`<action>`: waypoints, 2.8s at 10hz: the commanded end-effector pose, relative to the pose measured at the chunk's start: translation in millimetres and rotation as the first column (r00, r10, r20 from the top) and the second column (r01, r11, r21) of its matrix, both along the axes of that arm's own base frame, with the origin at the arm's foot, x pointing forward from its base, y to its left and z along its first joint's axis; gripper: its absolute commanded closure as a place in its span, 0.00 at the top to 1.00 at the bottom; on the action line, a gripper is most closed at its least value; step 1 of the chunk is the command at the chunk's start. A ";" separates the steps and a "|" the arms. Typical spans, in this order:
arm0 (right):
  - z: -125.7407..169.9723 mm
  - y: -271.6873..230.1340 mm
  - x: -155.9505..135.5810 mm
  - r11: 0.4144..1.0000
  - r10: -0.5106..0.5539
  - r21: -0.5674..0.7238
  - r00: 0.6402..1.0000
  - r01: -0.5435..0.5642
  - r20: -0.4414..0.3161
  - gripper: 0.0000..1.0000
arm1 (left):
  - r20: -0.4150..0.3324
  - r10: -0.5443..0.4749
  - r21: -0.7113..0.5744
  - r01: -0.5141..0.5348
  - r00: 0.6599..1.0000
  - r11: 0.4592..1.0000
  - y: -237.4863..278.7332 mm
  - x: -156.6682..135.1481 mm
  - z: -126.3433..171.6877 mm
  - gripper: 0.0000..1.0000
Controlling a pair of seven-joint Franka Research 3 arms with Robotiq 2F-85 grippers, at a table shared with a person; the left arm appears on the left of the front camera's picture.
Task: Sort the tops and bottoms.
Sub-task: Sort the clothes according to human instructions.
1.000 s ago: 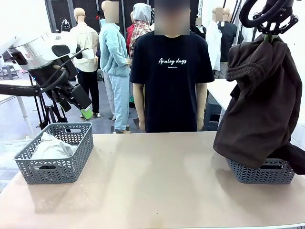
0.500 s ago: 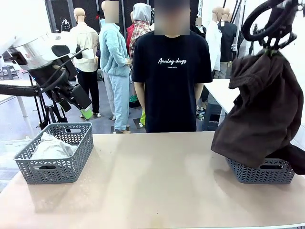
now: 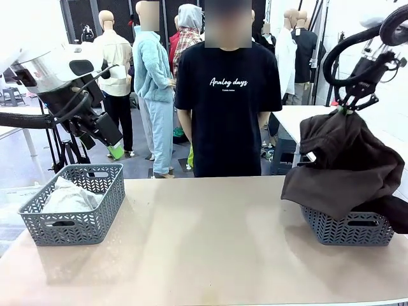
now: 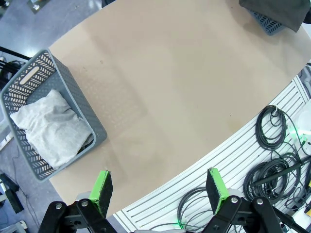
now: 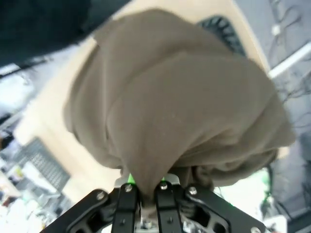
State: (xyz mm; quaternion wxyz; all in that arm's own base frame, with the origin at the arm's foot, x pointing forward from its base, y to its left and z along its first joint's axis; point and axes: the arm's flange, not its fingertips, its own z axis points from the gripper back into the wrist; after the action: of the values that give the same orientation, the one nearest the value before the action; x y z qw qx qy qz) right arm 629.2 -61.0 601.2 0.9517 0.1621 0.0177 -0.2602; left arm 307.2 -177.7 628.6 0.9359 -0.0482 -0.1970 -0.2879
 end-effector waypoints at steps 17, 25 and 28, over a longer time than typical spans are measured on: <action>-142.7 21.9 -22.7 0.912 0.337 -0.195 0.931 -0.360 -0.141 0.00 | 0.001 0.000 -0.002 0.000 1.000 1.000 0.7 -0.5 0.5 1.00; -84.1 17.4 -24.7 0.946 0.240 -0.204 0.967 -0.254 -0.088 1.00 | 0.001 0.000 -0.002 0.000 1.000 1.000 0.7 -0.5 0.5 1.00; -55.2 19.2 -31.9 0.917 0.273 -0.278 0.958 -0.286 -0.084 1.00 | 0.001 0.000 -0.002 0.000 1.000 1.000 0.7 -0.5 0.5 1.00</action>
State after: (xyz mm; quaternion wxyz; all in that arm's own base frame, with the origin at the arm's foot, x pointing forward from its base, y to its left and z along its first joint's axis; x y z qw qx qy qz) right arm 599.3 -45.5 545.4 0.9908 0.0351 0.0219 -0.1289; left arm 307.1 -177.7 628.7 0.9359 -0.0482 -0.1972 -0.2879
